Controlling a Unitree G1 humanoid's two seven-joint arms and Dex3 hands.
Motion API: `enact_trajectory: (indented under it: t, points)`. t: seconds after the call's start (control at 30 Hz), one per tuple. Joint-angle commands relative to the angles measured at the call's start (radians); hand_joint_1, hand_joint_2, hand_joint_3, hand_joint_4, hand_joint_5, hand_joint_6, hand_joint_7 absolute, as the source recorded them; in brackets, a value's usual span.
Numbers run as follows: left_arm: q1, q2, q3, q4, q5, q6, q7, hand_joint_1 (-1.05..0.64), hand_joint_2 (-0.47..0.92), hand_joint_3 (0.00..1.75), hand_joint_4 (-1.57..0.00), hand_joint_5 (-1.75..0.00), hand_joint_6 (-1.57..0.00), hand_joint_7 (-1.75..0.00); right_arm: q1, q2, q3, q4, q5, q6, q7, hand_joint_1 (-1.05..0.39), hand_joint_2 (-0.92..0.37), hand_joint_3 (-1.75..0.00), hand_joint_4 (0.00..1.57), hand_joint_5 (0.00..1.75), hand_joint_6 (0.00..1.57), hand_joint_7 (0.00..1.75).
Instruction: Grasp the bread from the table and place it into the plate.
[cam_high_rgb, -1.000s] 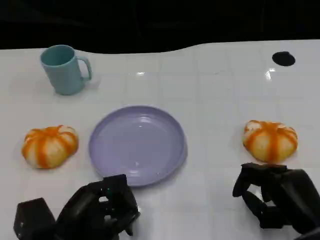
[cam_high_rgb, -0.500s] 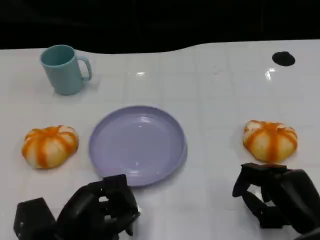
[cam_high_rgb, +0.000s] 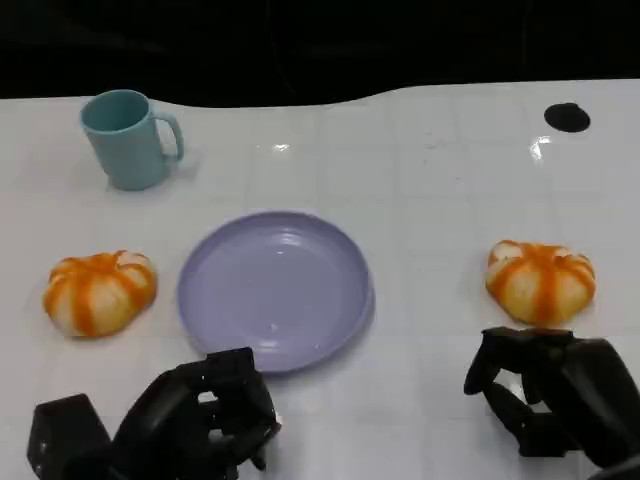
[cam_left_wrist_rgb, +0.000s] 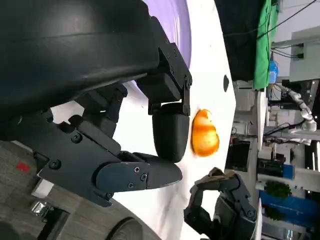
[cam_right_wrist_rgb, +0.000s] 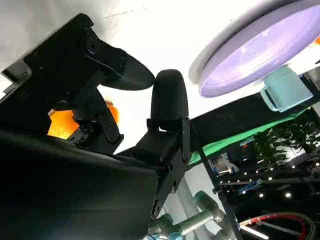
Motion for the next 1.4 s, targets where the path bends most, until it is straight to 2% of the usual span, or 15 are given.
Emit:
enact_trajectory:
  t: [0.03, 0.13, 0.27, 0.43, 0.53, 0.6, 0.77, 0.97, 1.07, 1.3, 1.4]
  points:
    - [-0.001, 0.019, 0.008, 0.001, 0.003, 0.003, 0.004, -0.53, 0.68, 0.58, -0.80, -1.75, -0.79, -1.37, -0.005, -0.012, -0.012, 0.004, 0.030, -0.011, 0.001, -0.25, -0.38, -1.22, 0.90, 1.61, 0.93, 1.06]
    - [-0.003, 0.020, 0.009, 0.008, 0.002, -0.007, -0.002, -0.52, 0.68, 0.58, -0.80, -1.75, -0.78, -1.37, -0.003, -0.014, -0.019, -0.011, 0.039, 0.000, 0.008, -0.26, -0.42, -1.17, 0.84, 1.61, 0.88, 1.06]
    - [-0.003, 0.017, 0.012, 0.012, -0.007, -0.005, -0.008, -0.52, 0.68, 0.58, -0.79, -1.75, -0.78, -1.38, -0.006, -0.017, -0.032, -0.023, 0.037, 0.006, -0.011, -0.29, -0.52, -0.91, 0.81, 1.50, 0.89, 0.89]
    - [-0.001, 0.019, 0.008, 0.003, 0.001, 0.005, -0.001, -0.50, 0.67, 0.59, -0.80, -1.75, -0.78, -1.37, -0.011, -0.018, -0.057, -0.041, 0.041, 0.005, -0.026, -0.34, -0.56, -0.73, 0.78, 1.35, 0.90, 0.72]
    - [0.001, 0.019, 0.007, 0.002, 0.005, 0.001, 0.002, -0.51, 0.67, 0.59, -0.80, -1.75, -0.78, -1.37, -0.014, -0.023, -0.076, -0.057, 0.039, 0.002, -0.039, -0.35, -0.69, -0.48, 0.70, 1.30, 0.89, 0.59]
    - [0.002, 0.018, 0.007, 0.001, 0.006, -0.001, 0.002, -0.51, 0.67, 0.59, -0.80, -1.75, -0.78, -1.37, -0.014, -0.027, -0.086, -0.074, 0.039, 0.011, -0.037, -0.36, -0.75, -0.35, 0.65, 1.17, 0.86, 0.49]
    - [0.004, 0.018, 0.006, -0.001, 0.010, -0.009, 0.005, -0.52, 0.67, 0.60, -0.80, -1.75, -0.78, -1.37, 0.002, -0.040, -0.106, -0.154, 0.016, 0.093, 0.001, -0.40, -0.87, -0.10, 0.56, 0.82, 0.79, 0.24]
    - [0.003, 0.014, 0.011, 0.007, -0.009, -0.002, -0.010, -0.52, 0.67, 0.60, -0.80, -1.75, -0.78, -1.37, 0.015, -0.072, -0.102, -0.249, -0.049, 0.220, 0.061, -0.48, -0.92, -0.04, 0.32, 0.64, 0.64, 0.07]
    - [0.003, 0.013, 0.009, 0.005, -0.009, 0.004, -0.007, -0.50, 0.67, 0.60, -0.80, -1.75, -0.78, -1.37, 0.025, -0.088, -0.100, -0.302, -0.072, 0.294, 0.123, -0.53, -0.92, -0.04, 0.21, 0.56, 0.54, 0.01]
    - [0.003, 0.016, 0.005, 0.004, 0.010, -0.008, 0.005, -0.51, 0.67, 0.62, -0.80, -1.75, -0.78, -1.37, 0.021, -0.105, -0.094, -0.383, -0.079, 0.443, 0.292, -0.56, -0.92, -0.02, 0.02, 0.39, 0.29, 0.00]
    - [0.005, 0.015, 0.006, 0.000, 0.008, 0.003, 0.006, -0.51, 0.66, 0.62, -0.80, -1.75, -0.78, -1.37, -0.002, -0.114, -0.086, -0.395, -0.093, 0.500, 0.360, -0.59, -0.92, -0.01, 0.00, 0.28, 0.23, 0.00]
